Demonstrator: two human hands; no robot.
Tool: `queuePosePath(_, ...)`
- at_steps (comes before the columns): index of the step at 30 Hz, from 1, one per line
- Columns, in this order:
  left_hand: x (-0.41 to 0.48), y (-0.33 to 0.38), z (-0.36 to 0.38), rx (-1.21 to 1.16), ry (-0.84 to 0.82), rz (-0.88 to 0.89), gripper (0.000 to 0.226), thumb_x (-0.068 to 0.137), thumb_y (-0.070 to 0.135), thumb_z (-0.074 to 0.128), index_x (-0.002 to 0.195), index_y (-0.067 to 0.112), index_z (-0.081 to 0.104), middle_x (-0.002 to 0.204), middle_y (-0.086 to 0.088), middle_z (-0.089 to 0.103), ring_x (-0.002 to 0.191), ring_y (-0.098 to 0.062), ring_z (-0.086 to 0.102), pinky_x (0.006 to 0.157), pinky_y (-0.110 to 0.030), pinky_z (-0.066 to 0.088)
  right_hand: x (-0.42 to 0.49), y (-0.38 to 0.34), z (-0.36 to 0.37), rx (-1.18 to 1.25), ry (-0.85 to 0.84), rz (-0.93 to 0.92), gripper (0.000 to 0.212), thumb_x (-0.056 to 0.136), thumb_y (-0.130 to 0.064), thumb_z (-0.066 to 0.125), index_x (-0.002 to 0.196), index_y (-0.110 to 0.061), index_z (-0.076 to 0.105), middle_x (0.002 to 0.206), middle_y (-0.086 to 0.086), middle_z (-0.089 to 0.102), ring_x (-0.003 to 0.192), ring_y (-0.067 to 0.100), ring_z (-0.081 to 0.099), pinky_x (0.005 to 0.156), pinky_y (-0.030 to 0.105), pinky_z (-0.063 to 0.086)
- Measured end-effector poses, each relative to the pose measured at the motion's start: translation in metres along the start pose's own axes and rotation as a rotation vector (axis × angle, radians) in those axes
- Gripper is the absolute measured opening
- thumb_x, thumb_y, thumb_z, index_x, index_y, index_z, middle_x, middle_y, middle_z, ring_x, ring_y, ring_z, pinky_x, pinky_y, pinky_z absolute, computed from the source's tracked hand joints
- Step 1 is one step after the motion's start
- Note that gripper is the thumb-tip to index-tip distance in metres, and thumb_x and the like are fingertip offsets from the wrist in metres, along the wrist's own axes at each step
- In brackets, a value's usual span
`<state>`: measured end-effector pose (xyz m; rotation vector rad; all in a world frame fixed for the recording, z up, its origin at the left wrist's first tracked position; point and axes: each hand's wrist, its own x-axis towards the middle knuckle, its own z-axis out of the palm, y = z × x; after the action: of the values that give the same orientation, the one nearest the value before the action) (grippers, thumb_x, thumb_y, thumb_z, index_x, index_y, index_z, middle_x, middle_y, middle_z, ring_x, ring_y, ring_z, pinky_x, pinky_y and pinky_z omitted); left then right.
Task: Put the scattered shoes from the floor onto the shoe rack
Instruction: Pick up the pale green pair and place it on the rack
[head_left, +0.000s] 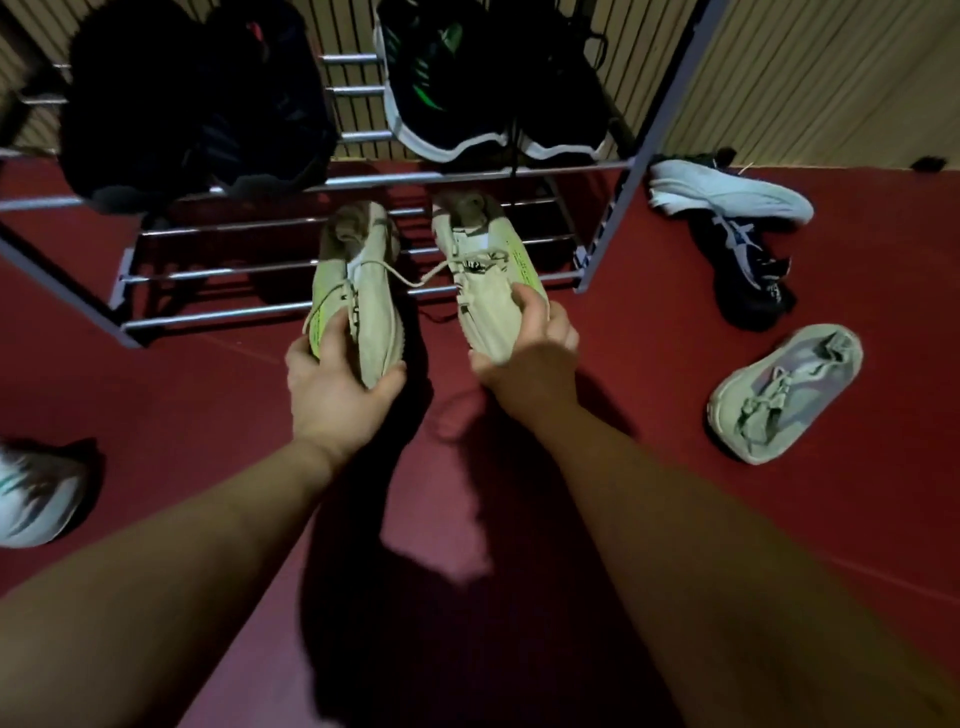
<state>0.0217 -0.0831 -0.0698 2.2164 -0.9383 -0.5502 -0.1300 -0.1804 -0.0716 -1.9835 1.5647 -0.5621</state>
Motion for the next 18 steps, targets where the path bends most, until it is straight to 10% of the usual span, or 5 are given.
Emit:
queuePosePath(5,0.065,0.044,0.034,0.050,-0.048,0.062,0.087,0.078,0.048,0.067,0.148,0.030,0.019,0.148,-0.020,0.015,0.137,-0.034,0.025,0.114,-0.028,0.019,0.064,0.010,-0.009,-0.076,-0.020,0.007,0.086,0.074,-0.034,0.070,0.146,-0.027,0.022,0.148,0.018,0.021,0.132,0.035,0.025,0.109,0.040,0.021)
queuePosePath(10,0.096,0.053,0.063,0.323,-0.490,0.086,0.132,0.054,0.062,0.080,0.151,0.028,-0.004,0.152,-0.021,-0.017,0.145,-0.034,0.002,0.116,-0.023,0.006,0.085,0.049,-0.002,-0.068,-0.108,0.133,0.092,0.074,-0.035,0.075,0.146,-0.025,0.020,0.148,0.019,0.013,0.132,0.037,0.025,0.111,0.036,0.026)
queuePosePath(18,0.099,0.022,0.065,0.219,-0.417,0.297,0.103,0.072,0.037,0.077,0.150,0.033,0.010,0.156,-0.012,-0.017,0.145,-0.021,-0.011,0.112,-0.021,0.000,0.063,0.081,0.003,0.008,-0.110,-0.059,0.080,0.079,-0.025,0.071,0.144,-0.011,0.025,0.149,0.027,0.013,0.141,0.038,0.008,0.112,0.041,0.018)
